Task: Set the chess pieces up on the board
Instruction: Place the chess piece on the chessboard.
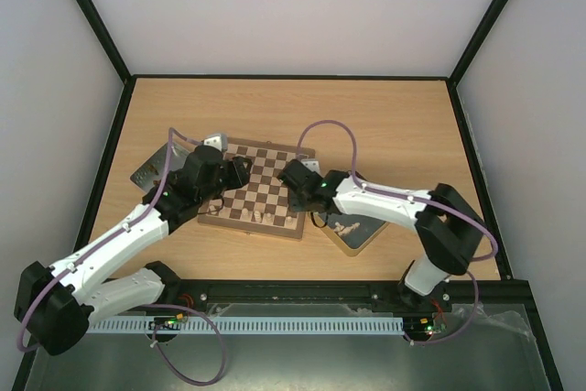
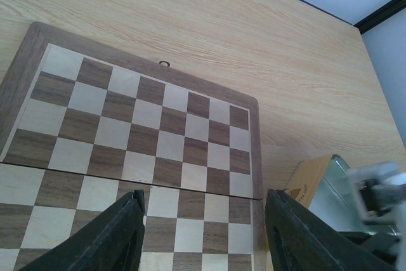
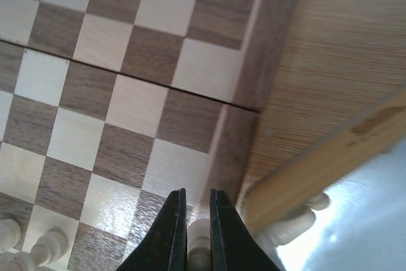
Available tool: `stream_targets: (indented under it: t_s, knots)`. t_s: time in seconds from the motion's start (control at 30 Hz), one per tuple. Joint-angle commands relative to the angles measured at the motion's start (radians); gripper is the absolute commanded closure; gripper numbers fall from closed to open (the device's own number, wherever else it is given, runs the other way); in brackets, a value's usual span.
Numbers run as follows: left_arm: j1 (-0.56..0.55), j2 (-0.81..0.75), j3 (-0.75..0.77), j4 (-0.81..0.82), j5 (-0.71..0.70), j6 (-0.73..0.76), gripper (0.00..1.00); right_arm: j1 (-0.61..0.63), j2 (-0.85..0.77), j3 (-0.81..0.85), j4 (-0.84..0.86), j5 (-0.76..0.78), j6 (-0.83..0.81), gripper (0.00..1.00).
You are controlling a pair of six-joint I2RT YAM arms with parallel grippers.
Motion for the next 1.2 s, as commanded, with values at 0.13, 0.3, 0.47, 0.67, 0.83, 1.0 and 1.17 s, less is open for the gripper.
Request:
stream_targets:
  t_s: [0.13,0.3,0.47,0.67,0.83,1.0,1.17]
  knots:
    - [0.008,-0.028,-0.009,-0.019,-0.024,0.016,0.45,0.062,0.128,0.069,0.024,-0.004,-0.034,0.95]
    - [0.009,-0.028,-0.010,-0.018,-0.025,0.019,0.45,0.077,0.156,0.075,0.039,-0.010,-0.039,0.93]
    - [0.010,-0.031,-0.011,-0.023,-0.027,0.021,0.45,0.081,0.170,0.076,0.058,-0.011,-0.040,0.91]
    - [0.011,-0.035,-0.009,-0.032,-0.028,0.022,0.45,0.081,0.158,0.086,0.044,0.009,-0.039,0.72]
    - [0.012,-0.036,-0.001,-0.039,-0.032,0.022,0.45,0.080,0.077,0.091,0.059,0.061,-0.015,0.64]
    - [0.013,-0.031,0.025,-0.068,-0.037,0.013,0.45,0.064,-0.060,0.025,0.090,0.187,0.044,0.60]
    - [0.013,-0.054,0.032,-0.116,-0.045,-0.001,0.45,-0.051,-0.255,-0.157,0.147,0.238,0.092,0.58]
